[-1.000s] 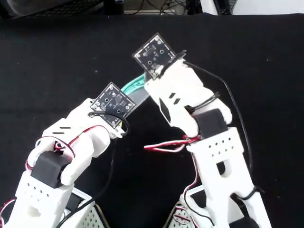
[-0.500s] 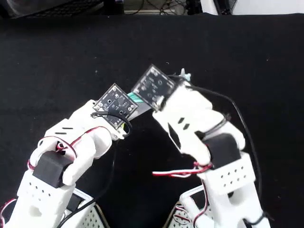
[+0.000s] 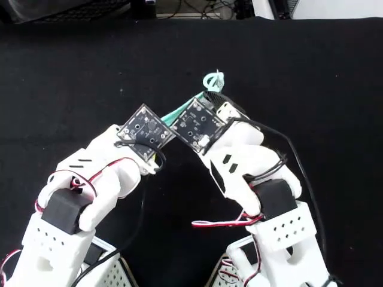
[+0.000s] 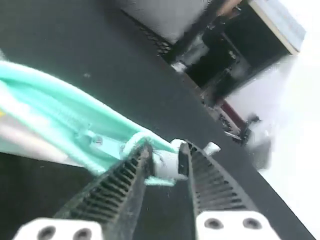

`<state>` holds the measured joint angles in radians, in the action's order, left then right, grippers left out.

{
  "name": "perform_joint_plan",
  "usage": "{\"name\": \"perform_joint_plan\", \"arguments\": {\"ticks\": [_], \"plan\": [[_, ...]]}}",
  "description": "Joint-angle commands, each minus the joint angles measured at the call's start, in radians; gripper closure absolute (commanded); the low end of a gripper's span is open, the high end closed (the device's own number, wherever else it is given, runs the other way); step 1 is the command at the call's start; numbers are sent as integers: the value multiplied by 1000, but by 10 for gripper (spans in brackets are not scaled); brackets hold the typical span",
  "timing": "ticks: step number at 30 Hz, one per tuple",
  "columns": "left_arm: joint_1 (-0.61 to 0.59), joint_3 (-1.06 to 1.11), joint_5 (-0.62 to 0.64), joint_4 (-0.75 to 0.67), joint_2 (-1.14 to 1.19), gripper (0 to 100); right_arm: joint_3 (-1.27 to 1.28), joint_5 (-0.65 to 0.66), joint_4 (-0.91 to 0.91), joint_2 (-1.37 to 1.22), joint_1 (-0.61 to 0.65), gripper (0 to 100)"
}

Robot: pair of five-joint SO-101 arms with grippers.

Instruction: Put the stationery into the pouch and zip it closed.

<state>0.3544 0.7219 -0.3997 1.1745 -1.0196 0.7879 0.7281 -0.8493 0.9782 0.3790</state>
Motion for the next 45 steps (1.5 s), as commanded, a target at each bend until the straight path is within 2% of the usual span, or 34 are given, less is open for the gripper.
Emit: {"name": "perform_joint_plan", "arguments": {"ticks": [1,6,15,21,28,30,34,37,45], "plan": [[-8,36,-9,20,25,970,62,114,-146,-8,31,891],[-8,38,-9,6,25,970,12,129,-287,-8,31,890],[-8,44,-9,-6,25,970,-38,129,-342,-16,37,884],[-8,44,-9,-6,25,970,10,129,-334,-18,83,716],[-8,44,-9,-5,25,970,51,137,-238,-18,115,714],[-8,42,-9,-3,25,970,84,150,-180,-18,115,739],[-8,42,-9,-3,25,970,142,261,-132,-13,115,898],[-8,42,-9,-6,25,970,153,281,-129,-10,115,985],[-8,44,-9,-6,25,970,151,278,-129,-8,106,986]]}}
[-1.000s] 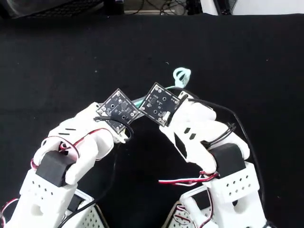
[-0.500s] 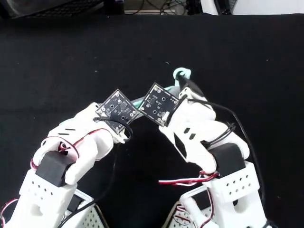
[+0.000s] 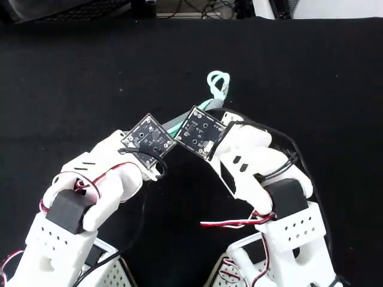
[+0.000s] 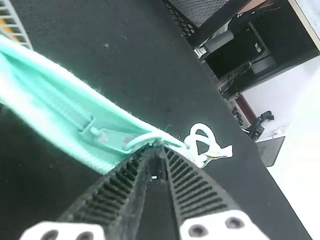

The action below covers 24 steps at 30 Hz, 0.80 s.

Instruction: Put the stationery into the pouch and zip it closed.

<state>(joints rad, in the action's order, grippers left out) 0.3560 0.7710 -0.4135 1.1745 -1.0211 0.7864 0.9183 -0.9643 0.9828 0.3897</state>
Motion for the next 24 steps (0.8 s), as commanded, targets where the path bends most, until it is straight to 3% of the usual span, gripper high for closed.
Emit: {"name": "perform_joint_plan", "arguments": {"ticks": [1,7,15,21,24], "plan": [[-10,-5,5,-6,26,970,153,84,-14,-10,87,986],[-12,-5,5,-6,26,970,163,-66,-20,170,87,986],[-12,-5,5,-6,26,970,274,-140,-20,354,86,982],[-12,-5,5,-6,26,970,280,-273,-14,355,83,795],[-12,-5,5,-6,26,970,283,-281,35,355,83,768]]}}
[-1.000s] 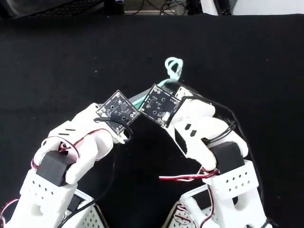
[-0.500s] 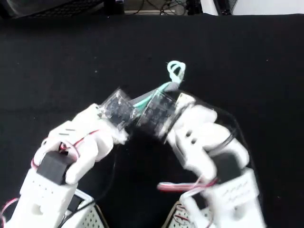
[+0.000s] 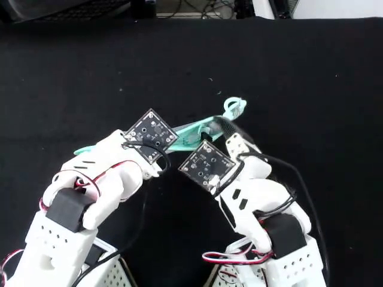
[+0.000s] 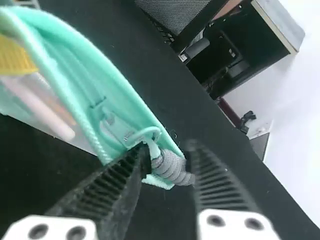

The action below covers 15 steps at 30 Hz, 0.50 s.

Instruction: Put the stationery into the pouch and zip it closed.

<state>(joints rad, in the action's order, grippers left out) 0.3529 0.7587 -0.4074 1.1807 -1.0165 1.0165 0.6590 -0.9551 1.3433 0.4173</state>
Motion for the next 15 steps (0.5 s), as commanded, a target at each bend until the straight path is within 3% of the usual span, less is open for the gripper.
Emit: {"name": "perform_joint_plan", "arguments": {"ticks": [1,6,10,15], "plan": [[-8,5,-2,-12,21,970,58,-25,52,-5,57,776],[-8,-1,5,-14,21,970,54,-129,144,-8,60,787],[-8,5,6,-40,21,970,50,-141,206,-54,48,789],[-8,7,6,-41,21,970,19,-222,273,-102,-141,790]]}}
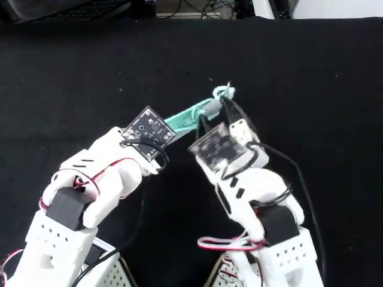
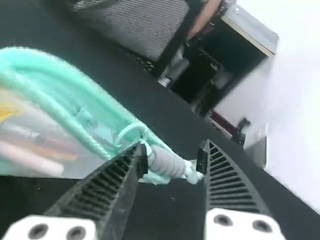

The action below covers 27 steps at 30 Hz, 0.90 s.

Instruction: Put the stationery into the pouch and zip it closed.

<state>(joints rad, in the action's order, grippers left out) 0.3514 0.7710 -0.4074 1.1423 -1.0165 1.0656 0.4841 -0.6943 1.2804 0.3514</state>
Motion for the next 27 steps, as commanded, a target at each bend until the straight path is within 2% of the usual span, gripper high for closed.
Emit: {"name": "perform_joint_plan", "arguments": {"ticks": [1,3,6,9,11,14,19,25,27], "plan": [[-7,-5,6,-3,21,970,-39,-44,-8,-44,-106,790],[-7,-5,6,-5,21,970,-53,23,-89,-45,-126,790],[-7,-5,6,-6,21,970,-56,206,-236,-38,-126,789],[-7,-5,6,-6,21,970,-35,272,-245,-48,-127,786],[-7,-5,6,-6,21,970,4,256,-144,-59,-129,786],[-7,-5,6,-3,21,970,70,192,100,-104,-157,786],[-7,-5,6,-2,21,970,114,83,463,-289,-203,786],[-7,-15,-2,5,20,970,48,69,629,-527,-249,789],[-2,-47,-66,41,21,970,25,0,637,-555,-276,789]]}}
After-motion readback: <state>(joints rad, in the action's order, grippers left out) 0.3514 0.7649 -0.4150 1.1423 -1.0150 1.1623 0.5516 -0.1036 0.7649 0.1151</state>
